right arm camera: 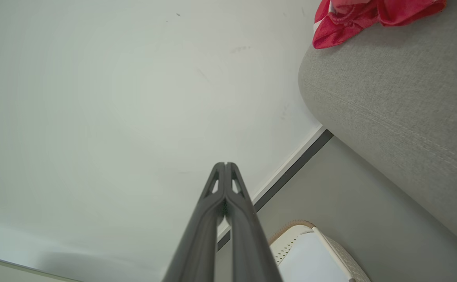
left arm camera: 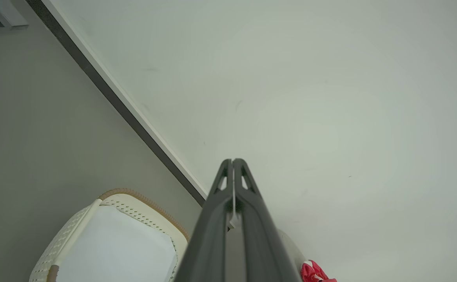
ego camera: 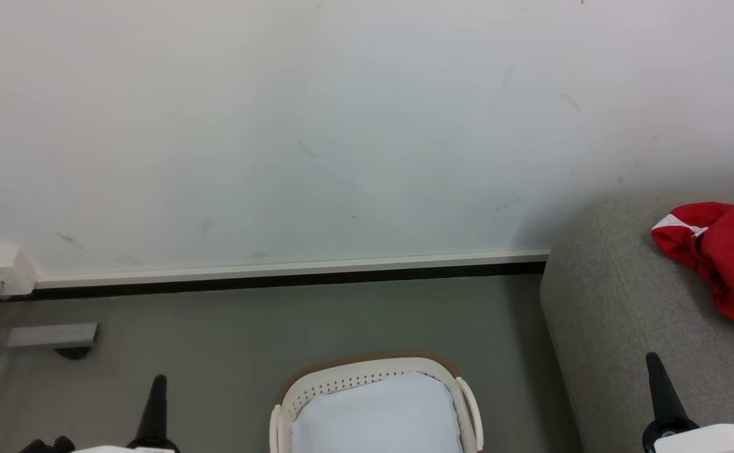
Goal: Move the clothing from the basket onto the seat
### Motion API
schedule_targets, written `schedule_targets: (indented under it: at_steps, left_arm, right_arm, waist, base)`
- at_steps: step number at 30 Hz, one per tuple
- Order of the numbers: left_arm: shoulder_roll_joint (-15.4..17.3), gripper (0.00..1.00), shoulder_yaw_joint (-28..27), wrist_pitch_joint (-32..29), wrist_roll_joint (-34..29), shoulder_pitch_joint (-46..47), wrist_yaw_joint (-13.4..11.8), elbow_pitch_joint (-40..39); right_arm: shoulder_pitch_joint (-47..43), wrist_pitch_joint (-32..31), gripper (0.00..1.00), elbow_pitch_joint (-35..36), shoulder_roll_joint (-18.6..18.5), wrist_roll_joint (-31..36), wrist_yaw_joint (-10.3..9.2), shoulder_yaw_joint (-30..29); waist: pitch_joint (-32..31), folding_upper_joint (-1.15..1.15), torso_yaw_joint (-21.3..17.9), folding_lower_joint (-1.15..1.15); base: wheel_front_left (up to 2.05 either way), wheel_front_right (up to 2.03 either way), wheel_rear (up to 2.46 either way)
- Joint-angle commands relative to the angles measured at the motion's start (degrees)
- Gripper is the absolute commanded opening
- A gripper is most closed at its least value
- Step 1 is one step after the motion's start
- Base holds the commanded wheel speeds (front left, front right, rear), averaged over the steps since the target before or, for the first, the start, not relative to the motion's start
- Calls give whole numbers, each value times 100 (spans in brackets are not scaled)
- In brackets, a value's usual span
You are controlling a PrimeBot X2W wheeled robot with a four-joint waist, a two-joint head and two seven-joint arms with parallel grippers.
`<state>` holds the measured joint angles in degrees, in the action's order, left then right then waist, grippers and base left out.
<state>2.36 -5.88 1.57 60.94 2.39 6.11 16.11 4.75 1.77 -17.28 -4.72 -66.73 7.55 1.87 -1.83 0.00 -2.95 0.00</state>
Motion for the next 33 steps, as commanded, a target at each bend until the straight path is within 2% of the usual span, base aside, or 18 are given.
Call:
schedule_targets:
  at_steps: [1, 33]
  left_arm:
    - [51, 0, -30, -26, 152, 122, 44, -82]
    - [65, 0, -60, -486, 1866, 315, 82, -164]
  right_arm:
    - [166, -38, 0, 80, 7, -130, -6, -50]
    - [202, -478, 0, 207, 92, -1535, -9, -504]
  waist:
    - [3, 0, 6, 0]
    - [92, 0, 150, 0]
  base:
    - [0, 0, 0]
    - [0, 0, 0]
